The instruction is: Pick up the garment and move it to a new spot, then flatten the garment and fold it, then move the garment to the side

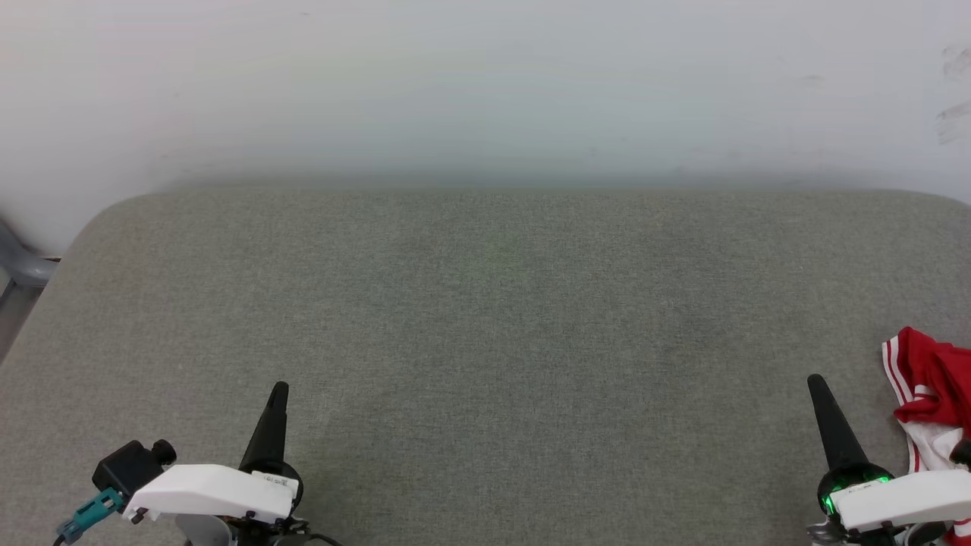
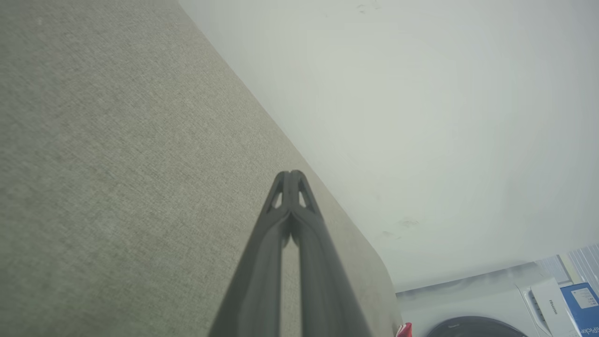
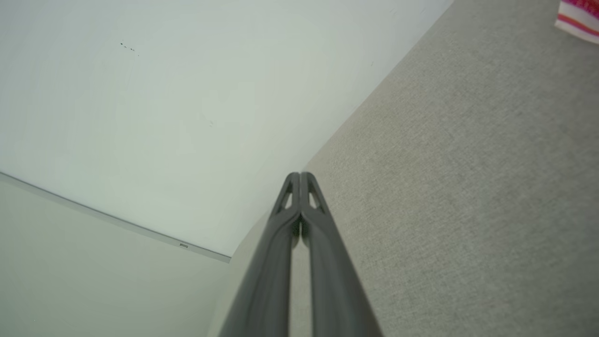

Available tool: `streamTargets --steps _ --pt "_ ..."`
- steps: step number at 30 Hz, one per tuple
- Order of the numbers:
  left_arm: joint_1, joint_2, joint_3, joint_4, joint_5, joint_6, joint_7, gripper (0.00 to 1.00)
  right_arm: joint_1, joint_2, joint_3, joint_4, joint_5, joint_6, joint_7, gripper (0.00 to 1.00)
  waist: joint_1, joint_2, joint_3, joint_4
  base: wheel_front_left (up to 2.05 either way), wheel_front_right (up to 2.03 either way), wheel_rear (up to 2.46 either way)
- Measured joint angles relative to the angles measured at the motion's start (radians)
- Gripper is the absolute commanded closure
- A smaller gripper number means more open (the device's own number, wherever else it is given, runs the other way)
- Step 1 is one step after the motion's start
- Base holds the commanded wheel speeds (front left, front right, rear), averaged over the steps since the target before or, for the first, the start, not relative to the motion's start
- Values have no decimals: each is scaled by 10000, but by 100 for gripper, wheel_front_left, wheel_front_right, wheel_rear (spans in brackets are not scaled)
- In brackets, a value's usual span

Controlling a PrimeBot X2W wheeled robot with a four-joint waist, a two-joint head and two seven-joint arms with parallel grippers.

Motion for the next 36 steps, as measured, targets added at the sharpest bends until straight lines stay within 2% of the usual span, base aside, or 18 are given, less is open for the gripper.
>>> streamTargets --steps 36 --pt "-341 -301 642 171 -3162 -144 897 100 -796 -10 69 991 3327 0 174 100 0 0 35 -151 0 0 0"
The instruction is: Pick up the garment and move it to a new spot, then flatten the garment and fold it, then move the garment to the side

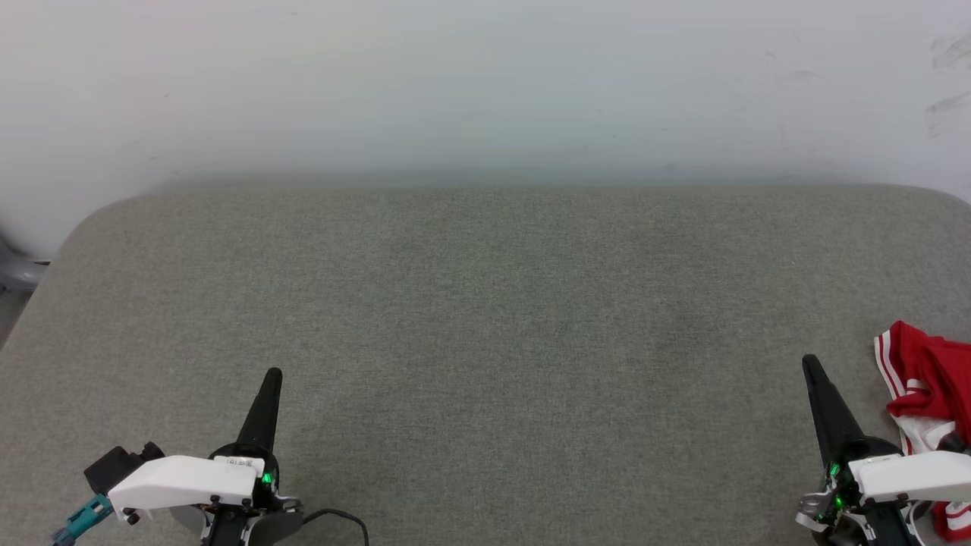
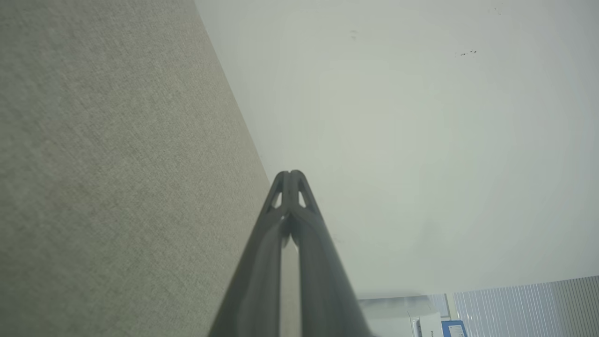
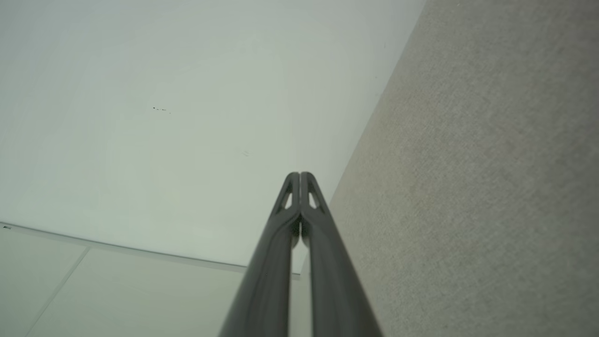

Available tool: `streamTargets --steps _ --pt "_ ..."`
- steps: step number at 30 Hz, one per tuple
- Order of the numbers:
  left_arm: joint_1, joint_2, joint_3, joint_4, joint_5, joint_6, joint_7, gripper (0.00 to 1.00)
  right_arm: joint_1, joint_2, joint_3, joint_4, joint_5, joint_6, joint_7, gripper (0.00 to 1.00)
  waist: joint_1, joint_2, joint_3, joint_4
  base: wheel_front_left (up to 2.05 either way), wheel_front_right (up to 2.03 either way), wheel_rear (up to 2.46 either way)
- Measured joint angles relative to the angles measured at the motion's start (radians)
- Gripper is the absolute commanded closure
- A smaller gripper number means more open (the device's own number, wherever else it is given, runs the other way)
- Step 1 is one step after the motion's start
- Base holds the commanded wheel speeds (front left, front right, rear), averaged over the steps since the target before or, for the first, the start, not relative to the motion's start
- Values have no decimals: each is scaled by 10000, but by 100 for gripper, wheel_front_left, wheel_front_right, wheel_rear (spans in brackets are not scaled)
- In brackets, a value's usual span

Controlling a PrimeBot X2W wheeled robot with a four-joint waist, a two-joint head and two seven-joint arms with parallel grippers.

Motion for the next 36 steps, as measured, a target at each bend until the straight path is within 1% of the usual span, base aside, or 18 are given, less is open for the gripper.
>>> streamTargets --steps 29,36 --pt "-206 -190 385 117 -1958 -121 541 100 -527 -2 36 594 2050 0 100 100 0 0 29 -121 0 0 0" --pt "-231 -207 435 134 -2188 -132 608 100 -571 -2 38 683 2266 0 117 100 0 0 32 -136 0 0 0"
